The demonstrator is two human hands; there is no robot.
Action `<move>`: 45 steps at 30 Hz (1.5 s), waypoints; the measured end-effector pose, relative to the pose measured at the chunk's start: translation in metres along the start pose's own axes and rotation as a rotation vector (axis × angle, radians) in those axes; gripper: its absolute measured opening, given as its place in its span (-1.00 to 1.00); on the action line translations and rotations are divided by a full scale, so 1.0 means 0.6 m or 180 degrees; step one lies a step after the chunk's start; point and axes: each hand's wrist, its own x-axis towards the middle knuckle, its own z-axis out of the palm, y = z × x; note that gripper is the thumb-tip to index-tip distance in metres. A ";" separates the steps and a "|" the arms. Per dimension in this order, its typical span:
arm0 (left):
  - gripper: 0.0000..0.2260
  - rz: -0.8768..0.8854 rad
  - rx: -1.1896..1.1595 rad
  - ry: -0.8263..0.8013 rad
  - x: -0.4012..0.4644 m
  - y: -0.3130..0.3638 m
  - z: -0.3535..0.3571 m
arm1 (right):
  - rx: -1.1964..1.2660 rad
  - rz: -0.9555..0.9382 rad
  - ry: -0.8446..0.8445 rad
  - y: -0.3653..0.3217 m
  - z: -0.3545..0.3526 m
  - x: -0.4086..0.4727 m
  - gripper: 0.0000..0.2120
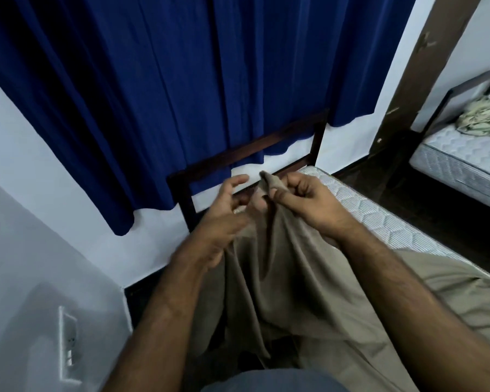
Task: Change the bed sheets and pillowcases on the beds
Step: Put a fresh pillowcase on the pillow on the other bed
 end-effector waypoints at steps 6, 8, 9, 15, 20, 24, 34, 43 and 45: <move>-0.58 0.0661 0.2506 0.0185 0.019 0.030 0.026 | 0.0784 -0.0024 -0.0721 -0.044 -0.001 -0.012 -0.87; -0.62 0.0638 0.2818 0.0446 0.016 0.044 0.010 | 0.0858 -0.0028 -0.0649 -0.050 -0.012 -0.013 -0.85; -0.64 0.0708 0.2789 0.0525 0.013 0.051 0.005 | 0.0785 -0.0025 -0.0654 -0.054 -0.014 -0.012 -0.81; -0.72 0.1011 0.1815 0.0217 -0.010 0.083 0.008 | 0.0143 -0.0239 -0.0677 -0.065 -0.020 -0.009 -0.74; -0.61 0.1051 0.1493 0.0252 -0.010 0.071 0.016 | -0.0074 -0.0575 -0.0213 -0.065 -0.012 -0.004 -0.48; -0.59 0.1076 0.1207 0.0086 -0.012 0.065 0.028 | 0.0261 -0.0794 -0.0039 -0.081 0.003 0.001 -0.67; -0.70 0.1284 0.0153 0.0911 -0.011 0.066 0.016 | -0.0052 -0.0200 -0.1148 -0.041 -0.017 -0.001 -0.84; -0.67 0.1616 0.0884 0.0908 -0.012 0.060 0.018 | 0.0141 -0.0503 -0.0797 -0.042 -0.003 -0.002 -0.73; -0.63 0.1688 0.1219 0.0867 -0.017 0.057 0.024 | 0.0102 -0.0526 -0.0780 -0.043 0.005 0.003 -0.60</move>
